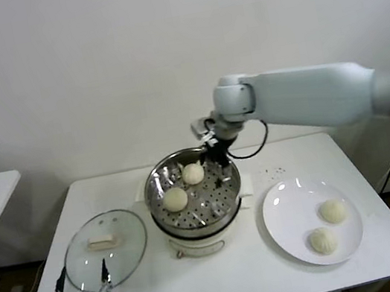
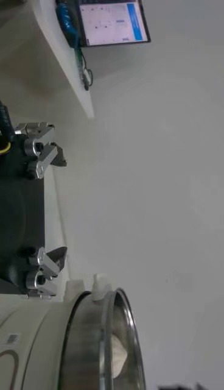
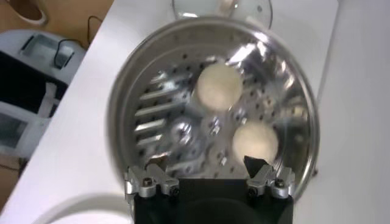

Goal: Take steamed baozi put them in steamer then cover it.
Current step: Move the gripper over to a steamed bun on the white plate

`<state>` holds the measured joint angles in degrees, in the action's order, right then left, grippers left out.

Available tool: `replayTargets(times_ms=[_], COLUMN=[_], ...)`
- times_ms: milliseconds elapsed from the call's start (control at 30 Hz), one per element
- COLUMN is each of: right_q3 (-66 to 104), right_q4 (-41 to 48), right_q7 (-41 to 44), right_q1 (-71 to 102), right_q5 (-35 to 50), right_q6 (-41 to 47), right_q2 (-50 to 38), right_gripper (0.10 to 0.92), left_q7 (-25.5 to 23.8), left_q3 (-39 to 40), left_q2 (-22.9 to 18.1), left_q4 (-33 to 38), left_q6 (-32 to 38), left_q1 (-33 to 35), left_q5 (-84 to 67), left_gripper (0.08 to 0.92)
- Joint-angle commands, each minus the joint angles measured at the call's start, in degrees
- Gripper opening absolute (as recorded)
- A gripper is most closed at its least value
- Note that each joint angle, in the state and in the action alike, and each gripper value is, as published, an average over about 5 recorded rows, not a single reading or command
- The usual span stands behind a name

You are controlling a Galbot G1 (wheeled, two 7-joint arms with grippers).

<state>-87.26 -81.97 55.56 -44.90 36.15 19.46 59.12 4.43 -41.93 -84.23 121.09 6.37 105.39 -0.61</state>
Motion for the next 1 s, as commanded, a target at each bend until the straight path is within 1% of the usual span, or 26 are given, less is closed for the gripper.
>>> replayTargets(times_ms=[33, 200, 400, 633, 1000], right_q3=[-1.08, -0.16, 3.03, 5.32, 5.26], right_q4=[-11.48, -12.47, -11.17, -10.09, -7.55], right_q7=[1.55, 2.44, 2.84, 2.65, 1.79], right_q1=[-2.12, 4.30, 14.40, 22.42, 27.01], right_q5=[-4.98, -10.37, -18.21, -23.36, -25.96], right_q6=[-0.10, 0.12, -0.15, 0.20, 0.02], right_q2=[-20.84, -26.99, -30.62, -31.19, -30.24], right_gripper=[0.823, 0.823, 0.823, 0.823, 0.823], left_q7=[-0.03, 0.02, 0.03, -0.06, -0.08], left_q3=[-0.04, -0.09, -0.11, 0.02, -0.24], left_q2=[-0.05, -0.03, -0.15, -0.51, -0.49], left_q4=[0.19, 0.35, 0.44, 0.02, -0.69], left_q6=[-0.09, -0.24, -0.26, -0.03, 0.27], left_q1=[-0.15, -0.16, 0.15, 0.34, 0.35], left_q5=[0.23, 0.52, 0.87, 0.90, 0.38], left_gripper=[0.823, 0.823, 0.823, 0.823, 0.823])
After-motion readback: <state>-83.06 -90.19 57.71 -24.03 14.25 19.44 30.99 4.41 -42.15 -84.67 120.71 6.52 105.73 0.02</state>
